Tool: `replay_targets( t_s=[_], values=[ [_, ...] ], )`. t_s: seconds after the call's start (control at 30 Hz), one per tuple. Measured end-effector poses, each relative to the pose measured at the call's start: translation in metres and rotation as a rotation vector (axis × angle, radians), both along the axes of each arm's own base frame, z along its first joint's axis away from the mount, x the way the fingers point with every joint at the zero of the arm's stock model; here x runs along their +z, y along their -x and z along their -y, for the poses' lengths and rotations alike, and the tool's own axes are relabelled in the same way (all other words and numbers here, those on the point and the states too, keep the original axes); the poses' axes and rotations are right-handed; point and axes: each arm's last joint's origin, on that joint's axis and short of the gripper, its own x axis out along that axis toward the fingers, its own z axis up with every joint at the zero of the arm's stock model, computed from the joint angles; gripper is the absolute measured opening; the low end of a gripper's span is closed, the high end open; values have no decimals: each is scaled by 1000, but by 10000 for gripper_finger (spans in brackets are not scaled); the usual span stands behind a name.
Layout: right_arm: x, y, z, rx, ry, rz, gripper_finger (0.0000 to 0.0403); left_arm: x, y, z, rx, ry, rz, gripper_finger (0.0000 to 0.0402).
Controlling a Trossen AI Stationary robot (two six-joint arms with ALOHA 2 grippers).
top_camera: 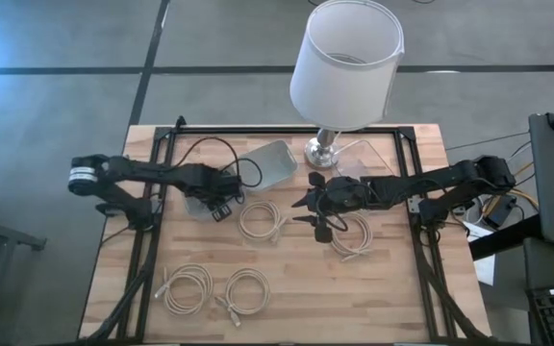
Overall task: Pick & Place USB Port
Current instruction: Put the light brown USB cable into the right white bin
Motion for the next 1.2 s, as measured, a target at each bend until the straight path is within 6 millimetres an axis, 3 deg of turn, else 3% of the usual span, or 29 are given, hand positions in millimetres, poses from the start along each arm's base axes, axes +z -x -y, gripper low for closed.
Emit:
replay_targets(
  t_s=[0.17, 0.3, 0.57, 0.9, 1.07, 1.2],
  values=[
    [0, 0, 0, 0, 0, -4, 156, 30, 2, 3, -10, -7, 49, 151],
    [0, 0, 0, 0, 0, -5, 159, 48, 6, 17, -95, -17, 105, 148],
    [-3, 1, 0, -13, -22, -17, 158, 64, 25, 85, -284, 51, 211, 132],
    [-4, 1, 0, -13, -22, -19, 156, 55, 54, 167, -546, 201, 169, 124],
    [-4, 1, 0, -6, -11, -19, 162, 42, 60, 191, -642, 204, 109, 124],
    [-4, 1, 0, 20, 33, -14, 162, 31, 55, 201, -616, 259, 64, 123]
  ],
)
